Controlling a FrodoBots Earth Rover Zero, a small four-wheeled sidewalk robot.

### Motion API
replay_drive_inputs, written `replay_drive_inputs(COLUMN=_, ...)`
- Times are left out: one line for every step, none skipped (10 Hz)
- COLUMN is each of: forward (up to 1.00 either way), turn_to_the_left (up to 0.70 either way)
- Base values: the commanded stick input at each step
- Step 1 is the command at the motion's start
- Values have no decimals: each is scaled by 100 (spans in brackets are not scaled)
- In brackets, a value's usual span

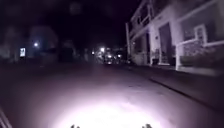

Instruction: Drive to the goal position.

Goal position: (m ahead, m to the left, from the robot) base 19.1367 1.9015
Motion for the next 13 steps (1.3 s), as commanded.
replay_drive_inputs(forward=85, turn_to_the_left=0)
replay_drive_inputs(forward=85, turn_to_the_left=0)
replay_drive_inputs(forward=85, turn_to_the_left=0)
replay_drive_inputs(forward=85, turn_to_the_left=0)
replay_drive_inputs(forward=85, turn_to_the_left=0)
replay_drive_inputs(forward=85, turn_to_the_left=0)
replay_drive_inputs(forward=85, turn_to_the_left=0)
replay_drive_inputs(forward=85, turn_to_the_left=0)
replay_drive_inputs(forward=85, turn_to_the_left=0)
replay_drive_inputs(forward=85, turn_to_the_left=0)
replay_drive_inputs(forward=85, turn_to_the_left=0)
replay_drive_inputs(forward=85, turn_to_the_left=0)
replay_drive_inputs(forward=85, turn_to_the_left=0)
